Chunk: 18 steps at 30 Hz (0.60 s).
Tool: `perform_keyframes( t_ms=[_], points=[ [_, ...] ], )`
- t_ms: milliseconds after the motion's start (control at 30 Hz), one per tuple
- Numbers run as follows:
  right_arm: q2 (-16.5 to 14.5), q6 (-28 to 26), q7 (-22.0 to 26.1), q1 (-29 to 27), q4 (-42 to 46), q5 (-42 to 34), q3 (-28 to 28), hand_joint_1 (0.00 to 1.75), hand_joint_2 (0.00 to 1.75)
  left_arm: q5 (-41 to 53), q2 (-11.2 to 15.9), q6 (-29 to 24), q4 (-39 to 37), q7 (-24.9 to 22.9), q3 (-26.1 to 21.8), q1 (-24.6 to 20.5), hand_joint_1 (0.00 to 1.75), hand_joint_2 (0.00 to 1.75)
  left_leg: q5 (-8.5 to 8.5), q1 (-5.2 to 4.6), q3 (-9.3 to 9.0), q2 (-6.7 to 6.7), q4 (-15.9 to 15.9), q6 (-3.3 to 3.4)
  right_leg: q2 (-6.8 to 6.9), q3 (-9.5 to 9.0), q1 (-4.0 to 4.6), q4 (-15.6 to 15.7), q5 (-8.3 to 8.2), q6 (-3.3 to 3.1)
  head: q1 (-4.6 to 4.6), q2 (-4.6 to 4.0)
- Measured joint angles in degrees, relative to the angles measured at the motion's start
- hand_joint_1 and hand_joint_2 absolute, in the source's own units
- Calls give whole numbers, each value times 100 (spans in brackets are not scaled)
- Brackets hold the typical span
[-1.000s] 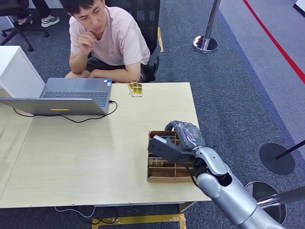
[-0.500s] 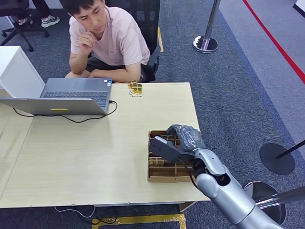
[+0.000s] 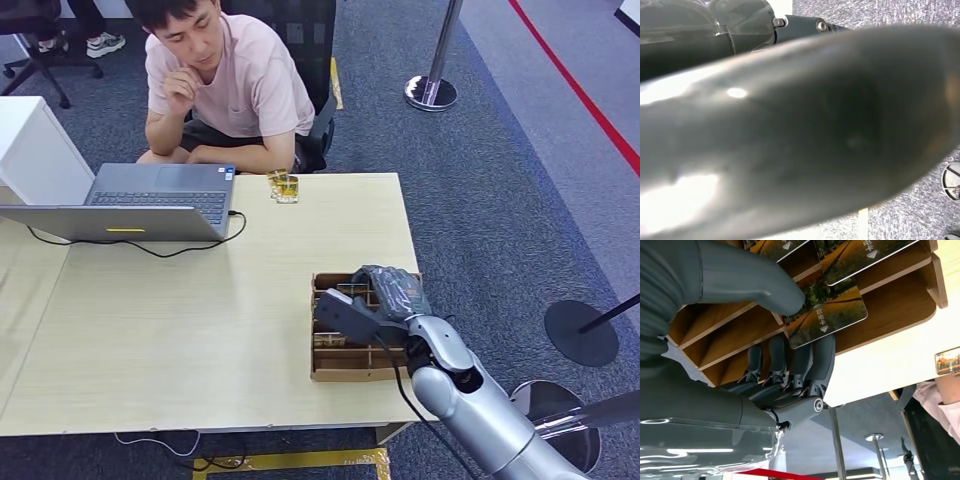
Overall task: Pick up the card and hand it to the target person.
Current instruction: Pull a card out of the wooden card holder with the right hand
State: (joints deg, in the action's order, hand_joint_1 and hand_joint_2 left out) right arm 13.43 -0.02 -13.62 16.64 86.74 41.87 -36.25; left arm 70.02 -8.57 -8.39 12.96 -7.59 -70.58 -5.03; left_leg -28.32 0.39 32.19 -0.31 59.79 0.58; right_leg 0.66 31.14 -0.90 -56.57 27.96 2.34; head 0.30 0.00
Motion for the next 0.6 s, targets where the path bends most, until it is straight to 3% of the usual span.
perform_keyframes(
  t_ms=[233,367,600],
  points=[
    [-1,12,32,-5,-8,67,-1,98,175,-2,0,65,0,121,0,0,0,0,0,0,0,0,0,0,0,0,0,0,0,0,1,0],
    [-3,19,35,-4,-8,76,-1,99,175,-2,0,78,0,189,0,0,0,175,0,0,0,0,0,-1,0,0,0,0,0,0,1,0],
    [-3,36,42,-1,-8,90,-1,103,175,-5,2,74,0,263,0,1,0,175,0,0,0,0,0,-1,0,0,0,0,0,0,1,0]
  ],
)
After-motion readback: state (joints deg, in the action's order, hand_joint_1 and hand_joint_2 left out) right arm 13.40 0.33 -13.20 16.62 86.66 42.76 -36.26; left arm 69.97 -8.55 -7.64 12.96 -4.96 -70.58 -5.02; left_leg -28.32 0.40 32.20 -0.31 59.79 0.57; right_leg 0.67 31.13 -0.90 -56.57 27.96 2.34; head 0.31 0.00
